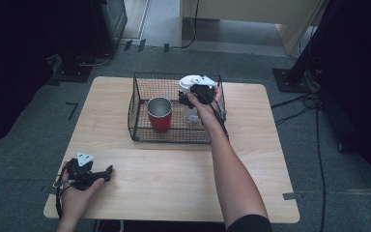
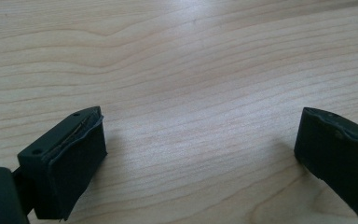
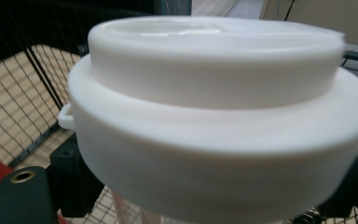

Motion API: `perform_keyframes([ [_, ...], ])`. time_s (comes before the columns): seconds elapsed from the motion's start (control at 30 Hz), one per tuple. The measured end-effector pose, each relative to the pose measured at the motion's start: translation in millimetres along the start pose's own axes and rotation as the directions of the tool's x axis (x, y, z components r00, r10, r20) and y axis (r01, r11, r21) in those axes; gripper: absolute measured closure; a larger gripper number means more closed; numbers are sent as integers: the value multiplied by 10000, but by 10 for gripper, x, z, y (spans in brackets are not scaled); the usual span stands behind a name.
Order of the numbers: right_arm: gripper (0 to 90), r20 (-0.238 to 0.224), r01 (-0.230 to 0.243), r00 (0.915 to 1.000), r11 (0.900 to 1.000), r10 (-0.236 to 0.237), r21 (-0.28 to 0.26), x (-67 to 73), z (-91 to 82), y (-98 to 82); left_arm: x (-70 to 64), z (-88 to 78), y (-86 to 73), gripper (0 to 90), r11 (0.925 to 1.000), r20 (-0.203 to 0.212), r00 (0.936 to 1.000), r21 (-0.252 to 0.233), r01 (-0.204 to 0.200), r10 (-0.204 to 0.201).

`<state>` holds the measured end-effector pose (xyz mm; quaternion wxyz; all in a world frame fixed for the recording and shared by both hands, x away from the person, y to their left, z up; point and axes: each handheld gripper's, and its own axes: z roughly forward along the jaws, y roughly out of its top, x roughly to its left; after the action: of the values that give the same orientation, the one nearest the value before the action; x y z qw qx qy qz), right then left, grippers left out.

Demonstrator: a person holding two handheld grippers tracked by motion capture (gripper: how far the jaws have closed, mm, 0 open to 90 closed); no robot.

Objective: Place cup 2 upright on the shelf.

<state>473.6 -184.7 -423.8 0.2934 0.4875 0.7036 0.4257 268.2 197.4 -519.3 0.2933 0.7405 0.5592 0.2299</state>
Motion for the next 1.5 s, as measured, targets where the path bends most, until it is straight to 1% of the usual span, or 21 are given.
perform_keyframes([
  [0.07, 141, 57, 116, 9999, 9998, -117, 188, 20, -22, 4, 0, 0, 0, 25, 10000, 0, 10000, 0, 0, 0],
  [0.1, 141, -5, 71, 10000, 9997, -71, 244, 26, -35, 7, 1, -1, 0, 25, 10000, 1, 10000, 9, -15, 15],
  [0.17, 141, 19, -32, 10000, 9991, 31, 425, 33, -55, 13, 1, 0, 0, 25, 10000, 1, 10000, 9, -13, 13],
  [0.27, 141, 77, 11, 10000, 9980, -15, 626, 42, -80, 11, 1, 0, 0, 26, 10000, -1, 10000, 8, -16, 16],
  [0.47, 129, 180, 22, 9998, 9967, -37, 806, 50, -112, -23, 0, 0, 0, 26, 10000, -1, 10000, 7, -10, 10],
  [0.5, 119, 179, 24, 9998, 9968, -38, 800, 43, -118, -30, 1, -1, 0, 25, 10000, 0, 10000, 10, -17, 17],
  [0.57, 58, -36, -137, 9999, 9956, 141, 932, 26, -124, -33, 1, 0, 0, 26, 10000, 2, 10000, 8, -8, 8],
  [0.63, 18, -84, -240, 9997, 9947, 250, 1000, 5, -133, -32, 0, 0, 0, 25, 10000, -1, 10000, 0, 0, 0],
  [0.7, 3, -125, -48, 9999, 9947, 61, 1025, 0, -143, -36, 1, -1, 0, 26, 10000, 4, 10000, 10, -20, 20],
  [0.77, 3, -75, 20, 10000, 9944, -12, 1060, -8, -152, -37, 0, -1, 0, 26, 10000, 11, 10000, 14, -20, 20],
  [0.83, 1, -99, -43, 9999, 9945, 54, 1042, -22, -161, -40, 0, -1, 0, 26, 10000, 10, 10000, 13, -22, 22],
  [0.9, 0, -235, -88, 9997, 9942, 114, 1071, -37, -170, -41, 0, -1, 0, 26, 10000, 11, 10000, 10, -21, 21],
  [0.93, 0, -295, -36, 9995, 9944, 67, 1056, -41, -175, -42, 1, -1, 0, 26, 10000, 10, 10000, 14, -24, 24],
  [1.0, 0, -221, 106, 9997, 9937, -82, 1112, -47, -180, -46, 0, -1, 0, 26, 10000, 10, 10000, 12, -24, 24],
  [1.03, 0, -303, 100, 9995, 9936, -67, 1121, -48, -184, -44, 0, -1, 0, 26, 10000, 12, 10000, 11, -21, 21],
  [1.13, 0, -389, 316, 9989, 9936, -275, 1087, -34, -194, -45, 0, -1, 0, 26, 10000, 10, 10000, 12, -22, 21],
  [1.33, 0, -598, 449, 9974, 9958, -402, 796, -33, -232, -52, 0, -1, 0, 26, 10000, 10, 10000, 10, -22, 22],
  [1.5, 0, -581, 463, 9974, 9977, -434, 502, -30, -259, -51, 1, -1, 0, 26, 10000, 10, 10000, 12, -23, 23],
])
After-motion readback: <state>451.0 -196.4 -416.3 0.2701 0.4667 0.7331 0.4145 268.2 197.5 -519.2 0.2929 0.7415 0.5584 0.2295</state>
